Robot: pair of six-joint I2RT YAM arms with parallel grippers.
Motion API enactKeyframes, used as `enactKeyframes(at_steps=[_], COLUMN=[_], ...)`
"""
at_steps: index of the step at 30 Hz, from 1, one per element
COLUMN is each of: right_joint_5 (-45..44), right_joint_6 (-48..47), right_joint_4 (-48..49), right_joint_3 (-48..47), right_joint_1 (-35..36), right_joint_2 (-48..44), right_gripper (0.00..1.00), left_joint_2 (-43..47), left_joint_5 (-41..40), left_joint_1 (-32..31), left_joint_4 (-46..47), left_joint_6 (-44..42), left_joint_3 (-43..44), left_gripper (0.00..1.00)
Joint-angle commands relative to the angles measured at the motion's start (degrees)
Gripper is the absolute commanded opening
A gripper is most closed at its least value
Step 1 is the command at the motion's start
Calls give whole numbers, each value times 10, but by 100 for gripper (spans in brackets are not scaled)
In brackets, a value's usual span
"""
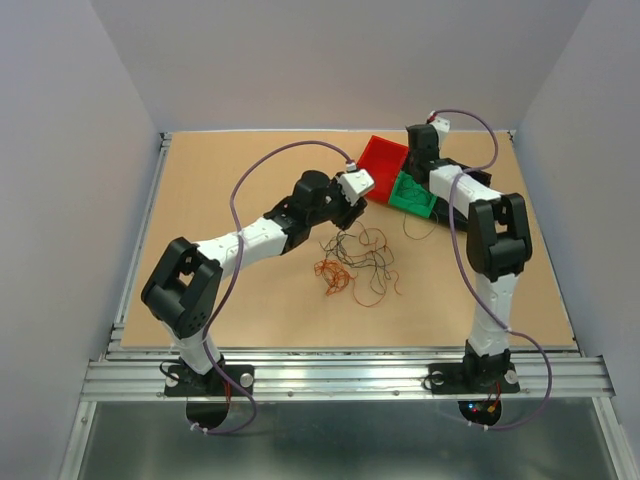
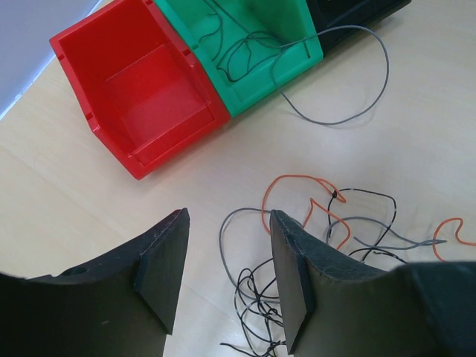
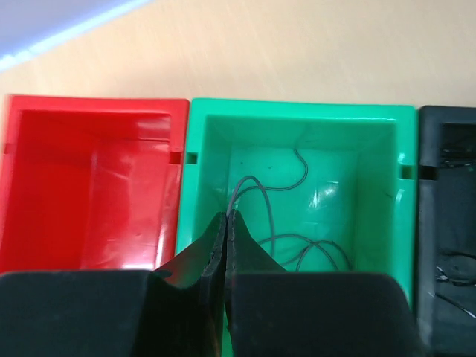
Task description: Untangle the cables
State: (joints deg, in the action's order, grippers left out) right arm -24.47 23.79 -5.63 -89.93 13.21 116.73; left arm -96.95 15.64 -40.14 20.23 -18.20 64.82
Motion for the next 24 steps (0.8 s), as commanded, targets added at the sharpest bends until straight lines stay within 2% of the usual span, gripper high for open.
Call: enactKeyframes(at_steps=[1, 7, 10, 20, 24], right_joint_5=[-10, -4, -2, -1, -57], right_joint_6=[-9, -6, -1, 38, 66], right_joint_4=[-55, -106, -123, -122, -122], right_joint_3=[-85, -210, -241, -159, -90], right_joint_1=[3, 1, 1, -3, -3], right_joint_2=[45, 180, 202, 179, 120], right_gripper=[1, 1, 1, 1, 1], left_joint_2=[4, 4, 5, 23, 27], left_joint_5=[-13, -17, -18, -17, -18], left_joint_1=[-2, -2, -2, -2, -2], left_joint_4=[16, 17, 17, 17, 17], left_joint_6=[-10, -10, -10, -11, -12], left_joint_3=[12, 14, 13, 3, 0], left_gripper=[59, 59, 59, 59, 59])
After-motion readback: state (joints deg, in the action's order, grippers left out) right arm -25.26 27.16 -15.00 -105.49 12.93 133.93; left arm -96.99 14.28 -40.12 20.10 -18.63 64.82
